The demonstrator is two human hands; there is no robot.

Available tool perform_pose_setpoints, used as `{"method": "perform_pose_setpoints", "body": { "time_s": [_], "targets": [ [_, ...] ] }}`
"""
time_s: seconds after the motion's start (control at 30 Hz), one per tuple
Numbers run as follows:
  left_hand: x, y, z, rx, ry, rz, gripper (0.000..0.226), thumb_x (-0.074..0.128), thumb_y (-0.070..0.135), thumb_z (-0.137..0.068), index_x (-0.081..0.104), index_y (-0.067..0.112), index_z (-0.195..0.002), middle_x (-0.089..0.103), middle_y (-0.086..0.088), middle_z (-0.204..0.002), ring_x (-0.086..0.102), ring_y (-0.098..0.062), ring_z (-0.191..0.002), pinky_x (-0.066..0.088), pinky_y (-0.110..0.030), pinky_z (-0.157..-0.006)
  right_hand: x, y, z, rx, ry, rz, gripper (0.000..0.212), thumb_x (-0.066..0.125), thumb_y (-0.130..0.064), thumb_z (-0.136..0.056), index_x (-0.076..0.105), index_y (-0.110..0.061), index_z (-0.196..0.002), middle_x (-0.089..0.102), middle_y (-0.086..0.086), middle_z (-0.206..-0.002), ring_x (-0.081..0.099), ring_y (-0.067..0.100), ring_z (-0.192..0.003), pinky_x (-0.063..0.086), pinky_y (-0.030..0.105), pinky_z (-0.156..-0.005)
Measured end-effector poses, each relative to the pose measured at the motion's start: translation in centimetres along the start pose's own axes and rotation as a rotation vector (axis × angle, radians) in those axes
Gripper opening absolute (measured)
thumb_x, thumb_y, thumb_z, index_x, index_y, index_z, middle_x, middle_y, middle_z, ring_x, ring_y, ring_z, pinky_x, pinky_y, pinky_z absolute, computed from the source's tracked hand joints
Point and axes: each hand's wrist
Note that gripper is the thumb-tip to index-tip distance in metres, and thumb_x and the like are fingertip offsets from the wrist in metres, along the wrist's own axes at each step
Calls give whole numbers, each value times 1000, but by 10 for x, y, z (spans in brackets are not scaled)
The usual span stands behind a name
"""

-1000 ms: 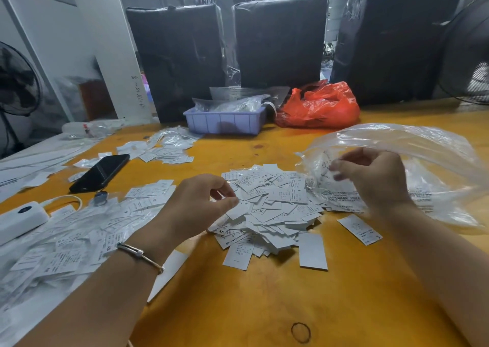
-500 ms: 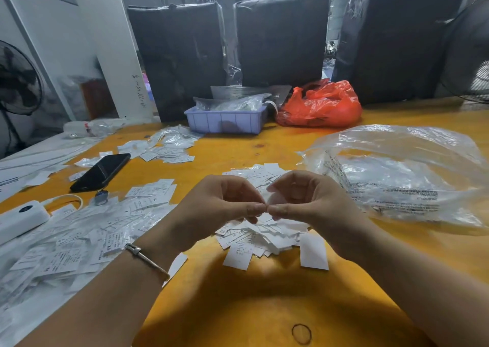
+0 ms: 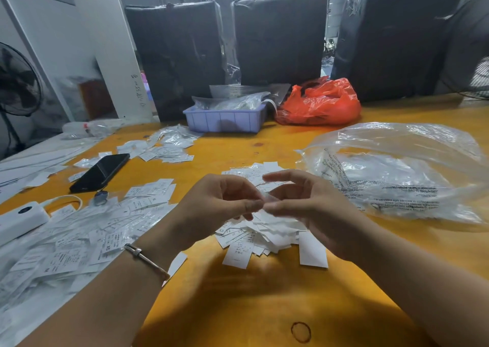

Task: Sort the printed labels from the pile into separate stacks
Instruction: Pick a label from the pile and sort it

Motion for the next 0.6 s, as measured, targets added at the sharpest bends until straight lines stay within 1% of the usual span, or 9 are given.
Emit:
{"method": "perform_pose_setpoints", "body": {
  "time_s": [0.07, 0.13, 0.2, 0.27, 0.33, 0.4, 0.47, 0.53, 0.6],
  "targets": [
    [-1, 0, 0, -17, 6, -5, 9, 74, 10, -81, 77, 11, -90, 73, -11, -78, 65, -15, -67, 54, -23, -64, -6, 0, -5, 75, 17, -196, 52, 74, -4, -61, 65, -10, -112, 69, 13, -87, 68, 19, -81, 53, 27, -75],
    [-2, 0, 0, -39, 2, 3, 17, 75, 8, -82, 75, 16, -97, 73, -7, -78, 65, -15, -68, 55, -22, -64, -11, 2, -8, 96, 42, -293, 49, 68, 7, -66, 64, -7, -113, 70, 12, -87, 68, 19, -81, 54, 28, -75],
    [-4, 0, 0, -75, -19, 45, 29, 76, 6, -81, 70, 18, -107, 72, -7, -78, 65, -17, -68, 54, -22, -64, -12, 3, -9, 78, 75, -299, 48, 62, 18, -72, 64, -6, -113, 70, 12, -85, 69, 19, -80, 56, 28, -75],
    [-5, 1, -1, -124, -38, 88, 39, 77, 5, -79, 64, 19, -113, 70, -8, -77, 65, -19, -68, 54, -23, -64, -13, 4, -8, 23, 127, -230, 49, 63, 21, -72, 64, -6, -112, 71, 11, -85, 68, 18, -75, 56, 26, -73],
    [-6, 1, -2, -169, -45, 103, 42, 77, 5, -79, 62, 19, -115, 69, -7, -75, 64, -18, -68, 55, -25, -66, -13, 4, -6, -57, 171, -137, 52, 67, 20, -69, 64, -9, -112, 70, 10, -86, 68, 19, -74, 56, 27, -74],
    [-6, 1, -2, -209, -58, 112, 36, 77, 10, -79, 65, 18, -112, 70, -4, -75, 65, -16, -68, 55, -24, -66, -12, 3, -5, -127, 176, -77, 53, 71, 18, -67, 65, -10, -111, 69, 9, -87, 68, 20, -73, 56, 27, -73],
    [-5, 3, -1, -237, -82, 73, 30, 78, 29, -77, 71, 20, -104, 72, 1, -77, 66, -10, -68, 54, -19, -64, -10, 4, -2, -179, 158, -44, 51, 73, 17, -66, 66, -10, -109, 69, 8, -86, 68, 19, -74, 56, 26, -71],
    [-4, 3, -1, -226, -88, -4, 36, 76, 46, -69, 76, 22, -95, 74, 1, -85, 66, -7, -73, 51, -15, -61, -8, 3, -1, -204, 137, -29, 47, 74, 15, -67, 67, -8, -107, 70, 8, -85, 68, 20, -75, 56, 25, -72],
    [-2, 2, 0, -191, -57, -24, 35, 75, 46, -66, 77, 20, -89, 74, -6, -90, 66, -14, -77, 51, -15, -62, -11, 0, -3, -225, 145, -10, 40, 74, 13, -68, 69, -7, -102, 72, 8, -86, 69, 20, -77, 56, 25, -73]
  ]
}}
Point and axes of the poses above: each hand's wrist, its own z-axis away from the middle knuckle, its own x-axis out of the palm, y = z × x
